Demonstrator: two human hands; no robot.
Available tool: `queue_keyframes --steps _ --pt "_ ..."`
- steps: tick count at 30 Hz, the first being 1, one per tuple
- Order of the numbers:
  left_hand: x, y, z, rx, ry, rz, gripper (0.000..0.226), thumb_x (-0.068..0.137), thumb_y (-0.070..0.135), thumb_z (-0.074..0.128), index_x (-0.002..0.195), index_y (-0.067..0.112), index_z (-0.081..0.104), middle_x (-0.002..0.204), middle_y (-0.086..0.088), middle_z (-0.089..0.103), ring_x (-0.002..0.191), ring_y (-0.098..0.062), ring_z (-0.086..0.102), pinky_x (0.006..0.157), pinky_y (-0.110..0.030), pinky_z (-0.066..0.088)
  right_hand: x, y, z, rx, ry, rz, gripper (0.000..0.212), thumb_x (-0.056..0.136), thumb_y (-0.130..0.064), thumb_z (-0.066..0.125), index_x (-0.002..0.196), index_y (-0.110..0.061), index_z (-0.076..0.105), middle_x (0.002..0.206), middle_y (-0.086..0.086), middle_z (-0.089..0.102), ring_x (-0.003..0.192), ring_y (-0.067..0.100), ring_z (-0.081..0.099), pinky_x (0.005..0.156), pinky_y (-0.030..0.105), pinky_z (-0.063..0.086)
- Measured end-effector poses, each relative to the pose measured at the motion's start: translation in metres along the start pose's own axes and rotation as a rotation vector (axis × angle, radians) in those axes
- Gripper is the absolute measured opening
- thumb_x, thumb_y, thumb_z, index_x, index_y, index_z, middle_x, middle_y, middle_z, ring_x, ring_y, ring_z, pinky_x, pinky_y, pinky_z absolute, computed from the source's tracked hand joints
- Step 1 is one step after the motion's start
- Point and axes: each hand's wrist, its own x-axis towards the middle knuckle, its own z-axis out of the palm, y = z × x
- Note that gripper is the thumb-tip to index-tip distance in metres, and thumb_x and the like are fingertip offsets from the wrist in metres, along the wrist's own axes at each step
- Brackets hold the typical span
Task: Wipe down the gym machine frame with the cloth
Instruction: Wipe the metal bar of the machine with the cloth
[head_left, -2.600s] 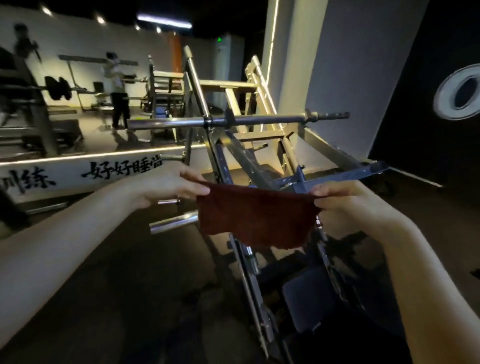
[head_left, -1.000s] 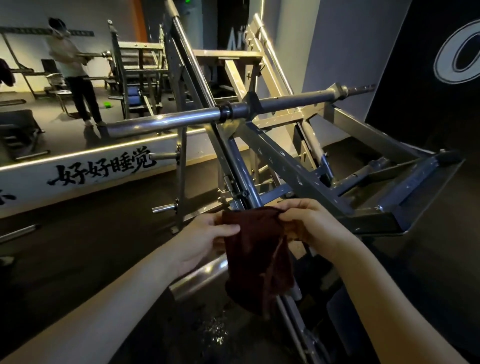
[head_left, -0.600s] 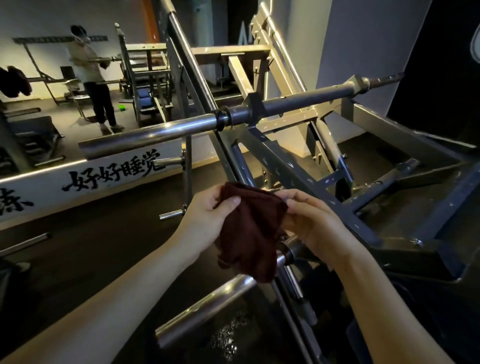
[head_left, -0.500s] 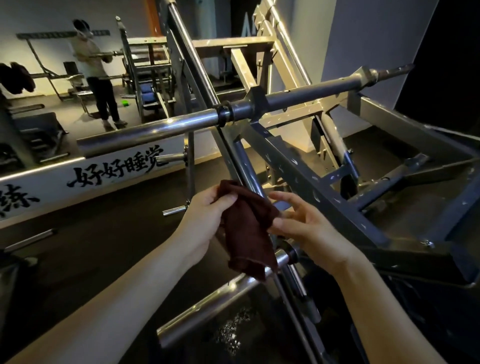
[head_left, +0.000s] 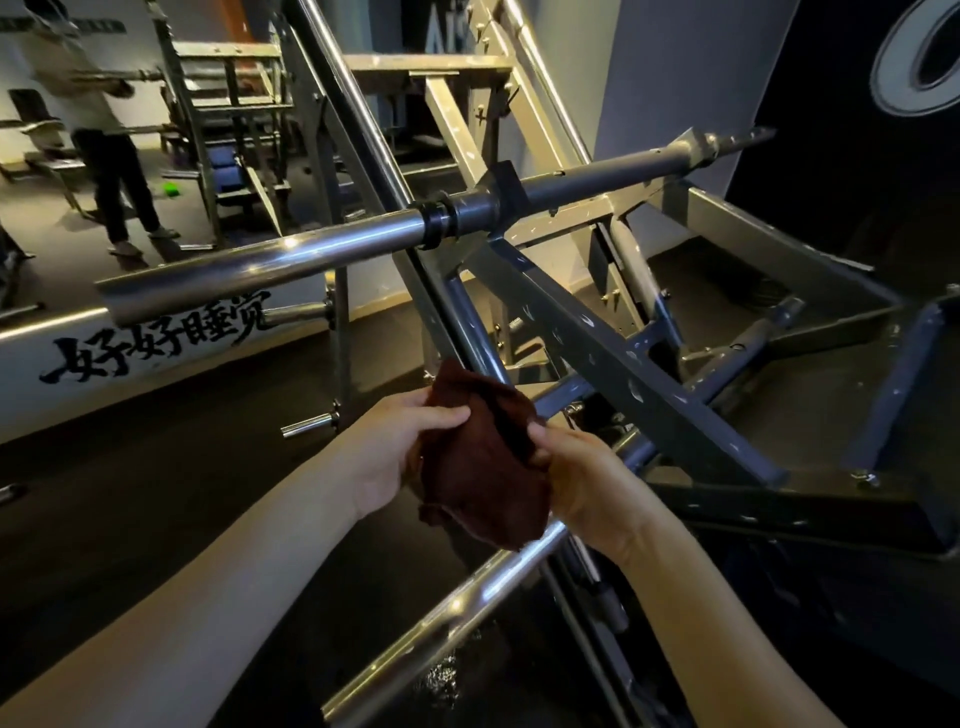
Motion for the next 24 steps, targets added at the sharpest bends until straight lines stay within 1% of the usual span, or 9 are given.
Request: queue_keyframes --steps 2,4,7,10,12,13,16,20,24 --pt "0.002 0.002 -0.014 0.026 0.055 -0.045 0.021 0.091 0.019 0.074 0.112 0.019 0.076 0.108 -0.006 0.078 0.111 -0.031 0.069 0.105 -0.051 0.05 0.003 0.001 0.011 -0.007 0.054 -0.029 0.066 0.083 -0.039 0.078 0.137 -0.008 0.058 0.13 0.015 0.068 0.119 0.034 0.067 0.102 0.05 0.052" --pt "0.005 0.0 -0.026 0.043 0.079 -0.041 0.025 0.087 0.016 0.078 0.111 0.017 0.074 0.106 -0.008 0.078 0.107 -0.03 0.071 0.102 -0.051 0.054 0.008 0.004 0.026 -0.011 0.164 -0.052 0.055 0.086 -0.022 0.078 0.136 -0.007 0.058 0.127 0.014 0.069 0.115 0.031 0.069 0.096 0.045 0.055" --pt "0.009 -0.008 -0.047 -0.014 0.098 0.0 0.052 0.074 0.012 0.087 0.12 0.022 0.064 0.12 -0.011 0.069 0.11 -0.03 0.068 0.097 -0.049 0.058 0.015 0.01 0.049 -0.005 0.456 -0.068 0.051 0.088 -0.005 0.072 0.136 -0.01 0.054 0.123 0.014 0.067 0.107 0.03 0.071 0.089 0.041 0.058" --pt "0.0 -0.022 -0.069 0.029 -0.137 0.084 0.068 0.076 0.006 0.084 0.129 0.031 0.051 0.121 -0.006 0.07 0.111 -0.026 0.068 0.099 -0.042 0.054 0.015 0.018 0.069 -0.003 0.654 -0.11 0.048 0.092 -0.01 0.07 0.134 -0.026 0.052 0.123 0.009 0.061 0.11 0.029 0.066 0.099 0.049 0.055" --pt "-0.008 -0.033 -0.079 0.259 -0.268 0.203 0.065 0.078 0.006 0.083 0.126 0.035 0.052 0.124 0.002 0.067 0.113 -0.018 0.067 0.094 -0.033 0.056 0.014 0.022 0.082 -0.157 0.75 -0.144 0.032 0.096 -0.015 0.067 0.123 -0.031 0.06 0.12 0.005 0.063 0.11 0.026 0.064 0.099 0.051 0.055" --pt "-0.009 -0.038 -0.083 0.407 -0.269 0.278 0.06 0.079 0.008 0.083 0.123 0.037 0.054 0.125 0.006 0.063 0.114 -0.015 0.065 0.092 -0.03 0.057 0.013 0.023 0.088 -0.236 0.773 -0.151 0.024 0.097 -0.016 0.065 0.116 -0.03 0.064 0.118 0.004 0.065 0.11 0.024 0.064 0.099 0.051 0.054" --pt "-0.009 -0.042 -0.091 0.64 -0.214 0.443 0.047 0.083 0.017 0.081 0.117 0.04 0.057 0.122 0.009 0.058 0.113 -0.016 0.062 0.094 -0.04 0.058 0.003 0.02 0.104 -0.377 0.713 -0.143 0.013 0.096 -0.015 0.066 0.107 -0.019 0.071 0.11 0.005 0.071 0.108 0.023 0.067 0.094 0.041 0.056" --pt "-0.012 -0.026 -0.104 0.791 -0.228 0.514 0.037 0.087 0.02 0.078 0.119 0.03 0.063 0.114 0.012 0.062 0.113 -0.006 0.057 0.104 -0.036 0.049 -0.014 0.018 0.12 -0.67 0.569 -0.069 0.039 0.086 -0.009 0.077 0.12 -0.025 0.065 0.118 -0.002 0.066 0.107 0.014 0.066 0.082 0.028 0.059" --pt "-0.021 0.001 -0.118 0.877 -0.35 0.507 0.011 0.091 0.026 0.074 0.101 0.026 0.071 0.095 0.007 0.068 0.098 -0.005 0.062 0.095 -0.032 0.048 -0.03 0.01 0.13 -0.969 0.556 -0.07 0.018 0.092 -0.02 0.072 0.108 -0.029 0.072 0.102 -0.007 0.072 0.096 0.002 0.069 0.089 0.029 0.056"
